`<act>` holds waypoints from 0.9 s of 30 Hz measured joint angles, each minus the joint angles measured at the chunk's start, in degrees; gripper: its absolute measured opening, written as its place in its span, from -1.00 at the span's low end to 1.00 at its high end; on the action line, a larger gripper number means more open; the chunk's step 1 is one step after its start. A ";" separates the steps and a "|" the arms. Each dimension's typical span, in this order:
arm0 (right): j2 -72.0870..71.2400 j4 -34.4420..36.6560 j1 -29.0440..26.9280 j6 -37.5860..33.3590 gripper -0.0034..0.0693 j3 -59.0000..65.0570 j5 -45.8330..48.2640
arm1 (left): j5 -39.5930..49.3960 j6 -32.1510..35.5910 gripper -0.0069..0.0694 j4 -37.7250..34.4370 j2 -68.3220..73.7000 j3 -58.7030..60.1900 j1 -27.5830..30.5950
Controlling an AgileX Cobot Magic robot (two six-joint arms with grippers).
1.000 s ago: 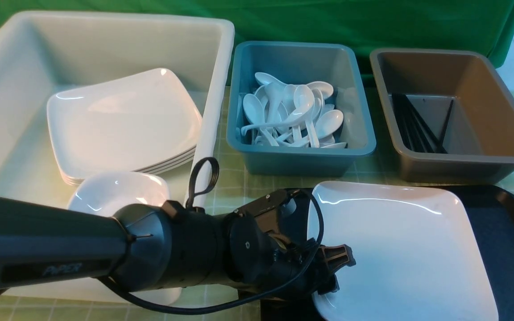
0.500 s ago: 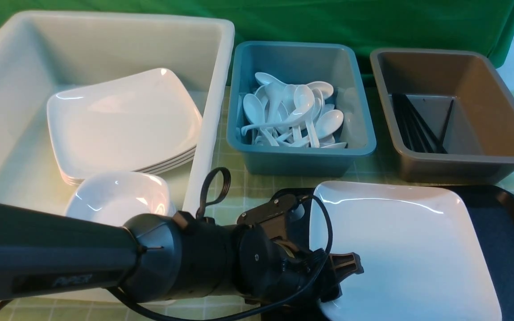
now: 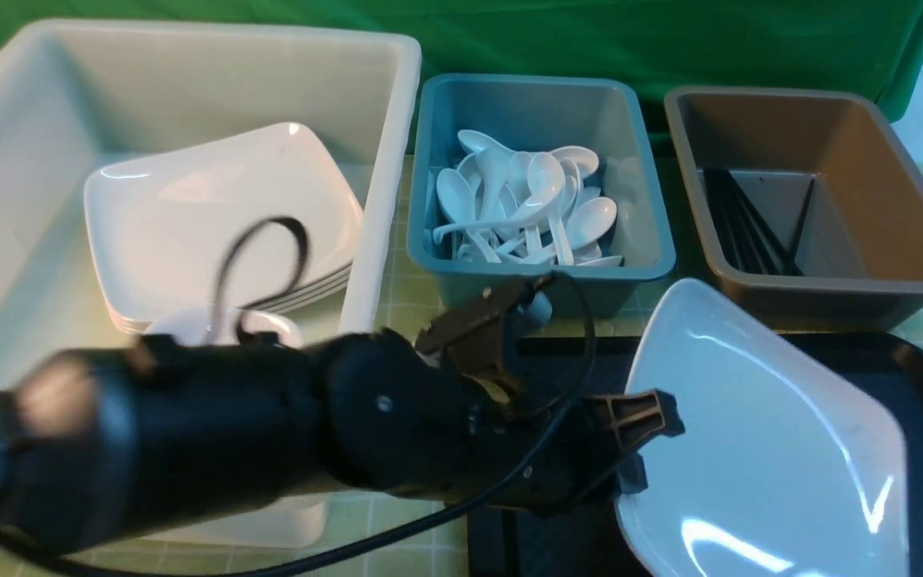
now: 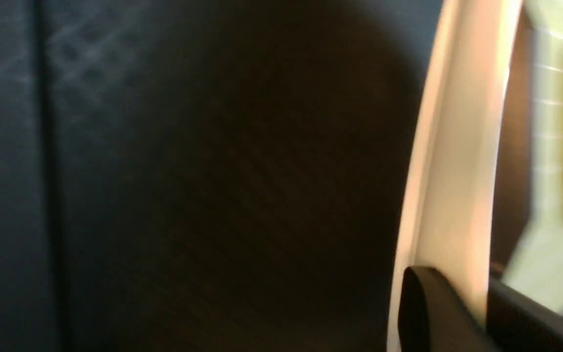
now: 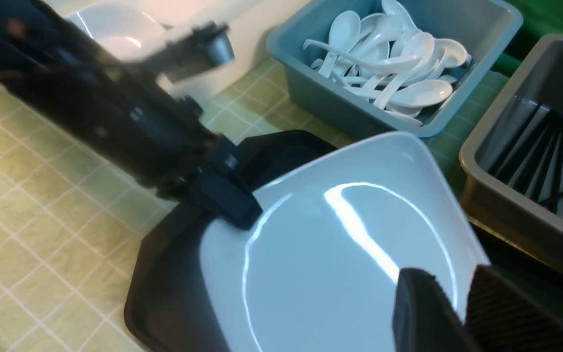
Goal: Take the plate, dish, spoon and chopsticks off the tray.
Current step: Use the left arm to grab a plate from the dinner plate, then use the left arm to put the plate into the large storage box on the left
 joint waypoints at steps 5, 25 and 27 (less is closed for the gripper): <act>0.00 -0.07 0.00 0.00 -0.48 0.00 0.00 | 1.24 0.70 -0.78 0.76 -10.37 0.06 4.56; 0.00 -0.08 0.00 0.00 -0.45 0.00 0.00 | 12.84 7.56 -0.78 2.40 -20.54 0.35 69.26; 0.00 -0.08 0.00 0.00 -0.45 0.00 0.00 | 11.81 11.72 -0.78 -2.05 -15.13 0.35 69.76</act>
